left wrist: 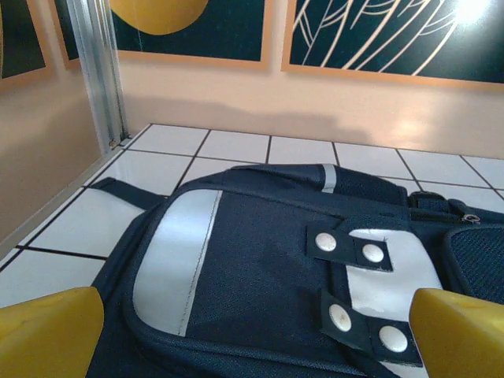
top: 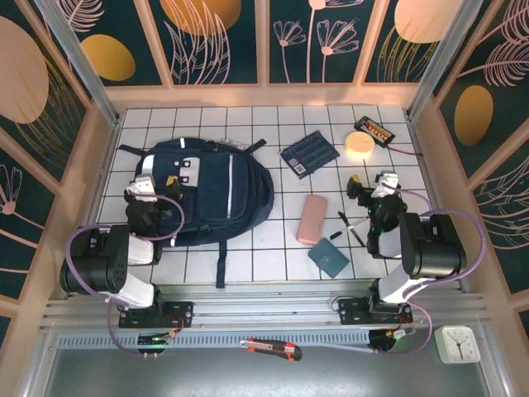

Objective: Pack the student bag

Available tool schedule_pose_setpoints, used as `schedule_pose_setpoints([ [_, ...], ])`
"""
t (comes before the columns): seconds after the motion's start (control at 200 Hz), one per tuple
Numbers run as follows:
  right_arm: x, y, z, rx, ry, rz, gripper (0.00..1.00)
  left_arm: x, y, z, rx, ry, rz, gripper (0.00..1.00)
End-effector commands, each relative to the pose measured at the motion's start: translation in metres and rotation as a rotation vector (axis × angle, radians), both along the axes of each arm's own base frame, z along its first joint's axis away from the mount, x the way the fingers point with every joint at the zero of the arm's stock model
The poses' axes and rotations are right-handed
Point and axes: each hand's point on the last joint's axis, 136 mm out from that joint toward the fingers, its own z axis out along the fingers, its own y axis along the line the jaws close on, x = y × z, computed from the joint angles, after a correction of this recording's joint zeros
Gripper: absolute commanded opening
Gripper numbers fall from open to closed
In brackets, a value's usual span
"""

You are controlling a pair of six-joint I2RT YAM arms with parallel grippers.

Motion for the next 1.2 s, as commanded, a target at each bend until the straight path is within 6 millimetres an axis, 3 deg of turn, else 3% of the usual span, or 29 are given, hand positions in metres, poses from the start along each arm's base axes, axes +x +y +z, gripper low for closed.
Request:
schedule_pose_setpoints([
  [0.0,0.001,-0.002,0.006,0.0,-0.022,-0.02,0.99,0.004,0.0,0.008,-0.011,-0.03,0.001,0.99],
  [0.751,0.0,-0.002,0.006,0.001,-0.024,-0.02,0.99,0.004,0.0,0.008,-0.012,-0.027,0.001,0.99],
  [0.921,0.008,-0.013,0.012,0.007,0.023,-0.093,0.99,0.001,0.003,0.01,-0.015,-0.036,0.019,0.99],
  [1.021,0.018,-0.016,0.03,0.004,0.072,-0.123,0.99,-0.004,0.013,0.021,-0.032,-0.049,0.083,0.99],
  [1.091,0.024,-0.023,0.049,0.097,0.114,-0.176,0.99,-0.001,0.027,0.025,-0.073,0.01,0.165,0.99],
  [1.196,0.037,-0.007,0.078,0.188,0.211,-0.121,0.99,0.002,0.048,0.033,-0.115,0.142,0.309,0.99],
])
